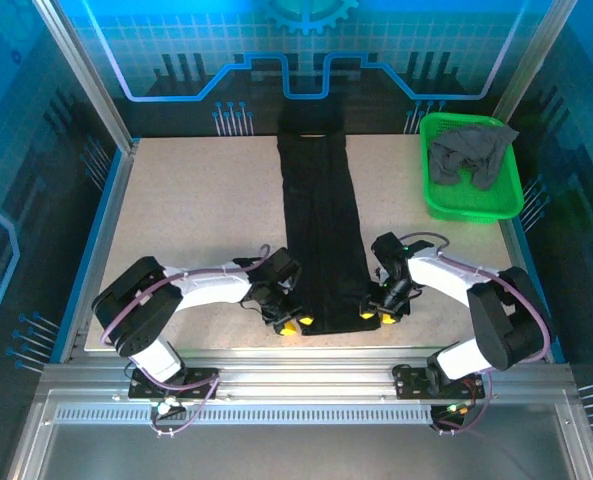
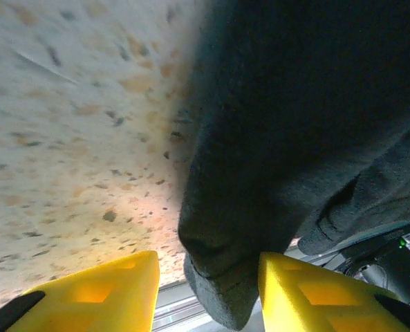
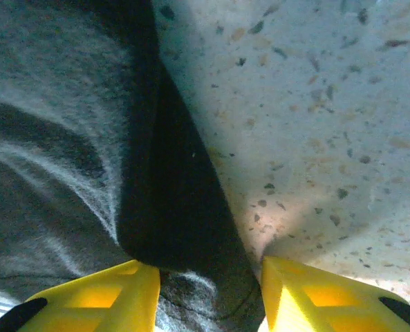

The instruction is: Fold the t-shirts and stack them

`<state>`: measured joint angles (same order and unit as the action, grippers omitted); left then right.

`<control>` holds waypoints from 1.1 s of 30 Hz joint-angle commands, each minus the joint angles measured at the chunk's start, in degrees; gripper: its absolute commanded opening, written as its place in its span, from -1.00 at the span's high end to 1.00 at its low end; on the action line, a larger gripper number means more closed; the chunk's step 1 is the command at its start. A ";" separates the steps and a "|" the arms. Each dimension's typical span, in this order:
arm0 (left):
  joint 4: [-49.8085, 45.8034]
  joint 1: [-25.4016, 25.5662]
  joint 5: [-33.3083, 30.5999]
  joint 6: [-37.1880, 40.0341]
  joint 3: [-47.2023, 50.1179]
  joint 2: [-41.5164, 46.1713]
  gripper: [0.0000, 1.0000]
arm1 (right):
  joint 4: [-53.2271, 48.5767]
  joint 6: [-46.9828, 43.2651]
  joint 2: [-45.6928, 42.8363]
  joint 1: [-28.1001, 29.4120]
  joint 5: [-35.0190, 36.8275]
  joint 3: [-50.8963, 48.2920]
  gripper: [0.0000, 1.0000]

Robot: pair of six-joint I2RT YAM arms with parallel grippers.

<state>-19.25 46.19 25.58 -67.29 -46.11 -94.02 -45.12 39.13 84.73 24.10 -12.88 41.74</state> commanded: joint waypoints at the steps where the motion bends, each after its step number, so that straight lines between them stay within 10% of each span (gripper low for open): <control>1: 3.53 0.92 0.12 -2.93 0.45 -2.06 0.19 | 1.22 -0.25 1.29 0.94 -0.11 -0.27 0.18; 6: 4.46 1.66 0.13 -2.73 -2.40 -5.08 0.29 | 3.02 1.72 2.20 2.14 -0.77 -0.86 0.45; 11: 1.91 1.84 -3.28 -2.49 -1.34 -3.97 1.00 | 2.39 4.10 0.53 3.62 -0.20 -0.78 0.87; 22: 7.11 1.90 3.13 -7.27 11.02 11.08 1.00 | -5.34 12.73 -12.77 9.62 -2.22 -2.97 1.00; 33: -5.98 -6.77 -10.83 -1.50 -2.54 22.56 1.00 | -10.41 14.75 -13.04 4.18 -0.24 13.85 1.00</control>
<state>-21.54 43.44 19.77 -71.66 -44.80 -71.90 -53.87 53.19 69.76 30.98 -13.98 48.75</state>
